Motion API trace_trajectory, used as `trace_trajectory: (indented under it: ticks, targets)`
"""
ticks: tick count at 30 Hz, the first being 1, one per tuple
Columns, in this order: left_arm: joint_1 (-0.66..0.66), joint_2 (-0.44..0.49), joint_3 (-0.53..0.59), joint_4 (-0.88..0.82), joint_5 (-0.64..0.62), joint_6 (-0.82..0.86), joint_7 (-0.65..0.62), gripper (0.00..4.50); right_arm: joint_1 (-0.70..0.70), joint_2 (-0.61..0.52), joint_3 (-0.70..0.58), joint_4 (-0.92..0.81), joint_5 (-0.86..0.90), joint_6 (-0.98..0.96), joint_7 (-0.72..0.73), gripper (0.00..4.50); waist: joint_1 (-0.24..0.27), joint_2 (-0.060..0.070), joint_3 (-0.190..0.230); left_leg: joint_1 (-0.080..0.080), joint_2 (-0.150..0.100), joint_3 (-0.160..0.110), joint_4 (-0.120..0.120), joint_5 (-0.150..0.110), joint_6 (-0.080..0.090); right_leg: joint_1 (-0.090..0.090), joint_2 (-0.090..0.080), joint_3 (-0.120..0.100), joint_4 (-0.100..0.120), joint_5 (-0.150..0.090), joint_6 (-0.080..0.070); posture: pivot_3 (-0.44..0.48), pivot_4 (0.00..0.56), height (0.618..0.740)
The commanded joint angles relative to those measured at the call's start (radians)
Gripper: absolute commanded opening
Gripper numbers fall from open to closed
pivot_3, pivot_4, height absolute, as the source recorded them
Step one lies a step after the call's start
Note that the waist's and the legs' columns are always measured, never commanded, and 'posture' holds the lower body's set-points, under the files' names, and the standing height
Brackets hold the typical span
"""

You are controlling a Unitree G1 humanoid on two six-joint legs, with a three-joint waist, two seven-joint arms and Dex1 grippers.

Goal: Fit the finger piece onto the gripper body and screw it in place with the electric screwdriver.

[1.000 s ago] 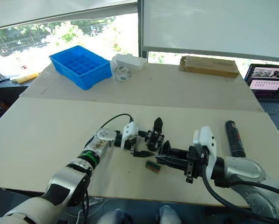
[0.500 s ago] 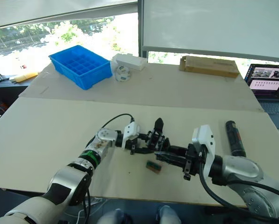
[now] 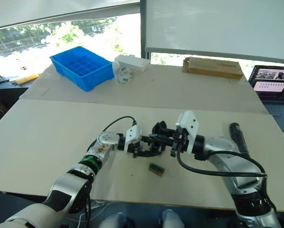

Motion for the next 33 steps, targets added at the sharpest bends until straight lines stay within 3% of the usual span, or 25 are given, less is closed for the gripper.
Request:
trace_trajectory:
  ticks: [1,33]
  targets:
    - [0.017,0.007,-0.015,-0.007,0.026,0.031,0.028,2.28,-0.021,0.008,0.008,-0.006,-0.02,-0.027,0.022,0.41,0.0,0.0,0.0,0.0,0.0,0.0,0.0,0.0,0.0,0.0,0.0,0.0,0.0,0.0,0.0,0.0,0.15,0.74]
    - [0.055,0.013,-0.03,-0.046,0.029,0.069,0.027,2.28,0.024,-0.018,0.038,0.05,-0.132,0.03,0.034,0.41,-0.001,0.001,-0.002,0.002,0.0,0.0,0.001,0.0,0.0,0.001,-0.001,0.0,0.0,0.0,0.0,0.0,0.15,0.74]
